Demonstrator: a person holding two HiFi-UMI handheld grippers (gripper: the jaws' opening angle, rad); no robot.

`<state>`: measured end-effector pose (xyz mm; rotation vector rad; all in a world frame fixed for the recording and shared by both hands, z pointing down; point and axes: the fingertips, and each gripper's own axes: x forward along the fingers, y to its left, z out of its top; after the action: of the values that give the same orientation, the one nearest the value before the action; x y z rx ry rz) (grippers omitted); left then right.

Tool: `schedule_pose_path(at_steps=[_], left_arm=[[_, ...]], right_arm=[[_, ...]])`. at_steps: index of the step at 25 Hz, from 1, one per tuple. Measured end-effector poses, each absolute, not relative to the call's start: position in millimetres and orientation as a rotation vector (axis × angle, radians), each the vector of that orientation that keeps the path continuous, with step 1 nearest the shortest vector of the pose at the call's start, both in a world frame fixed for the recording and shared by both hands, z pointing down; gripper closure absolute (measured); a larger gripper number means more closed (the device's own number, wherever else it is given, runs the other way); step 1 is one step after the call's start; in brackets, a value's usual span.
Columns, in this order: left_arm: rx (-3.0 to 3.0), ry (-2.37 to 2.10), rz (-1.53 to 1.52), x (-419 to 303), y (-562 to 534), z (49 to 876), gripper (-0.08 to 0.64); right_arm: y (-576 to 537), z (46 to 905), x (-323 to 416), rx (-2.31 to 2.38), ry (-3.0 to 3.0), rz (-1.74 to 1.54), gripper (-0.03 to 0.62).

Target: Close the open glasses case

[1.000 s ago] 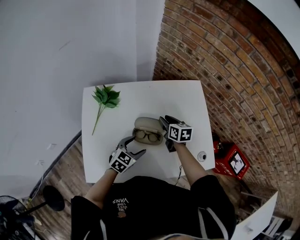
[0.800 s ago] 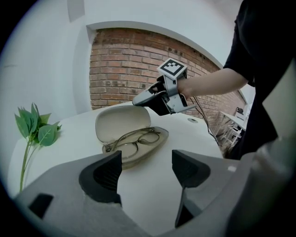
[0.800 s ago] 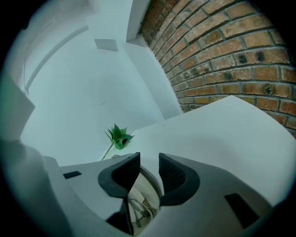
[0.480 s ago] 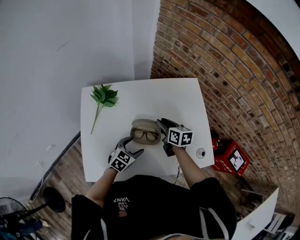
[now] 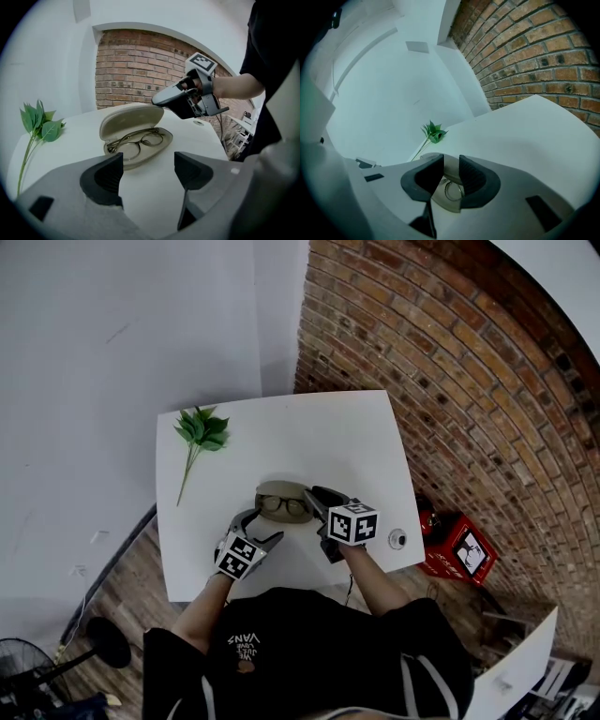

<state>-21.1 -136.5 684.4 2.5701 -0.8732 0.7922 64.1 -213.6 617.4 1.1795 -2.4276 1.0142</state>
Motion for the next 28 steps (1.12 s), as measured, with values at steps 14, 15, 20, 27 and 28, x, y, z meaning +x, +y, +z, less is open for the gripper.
schedule_pose_path(at_steps=[14, 15, 20, 27, 28], left_arm=[[2.539, -0.969, 0.737, -29, -131, 674, 0.218], [2.545, -0.980, 0.734, -30, -132, 672, 0.218], [2.580, -1.028, 0.732, -30, -139, 662, 0.211], [2.654, -0.944, 0.805, -14, -146, 661, 0.189], [2.651, -0.932, 0.814, -12, -146, 663, 0.187]], right_arm=[[-173, 638, 57, 1.074, -2.383, 0.976, 0.514], [-172, 640, 57, 1.068, -2.379, 0.972, 0.517], [-165, 648, 58, 1.051, -2.359, 0.946, 0.529], [-162, 660, 60, 1.057, -2.326, 0.914, 0.572], [-163, 661, 60, 1.059, -2.325, 0.914, 0.583]])
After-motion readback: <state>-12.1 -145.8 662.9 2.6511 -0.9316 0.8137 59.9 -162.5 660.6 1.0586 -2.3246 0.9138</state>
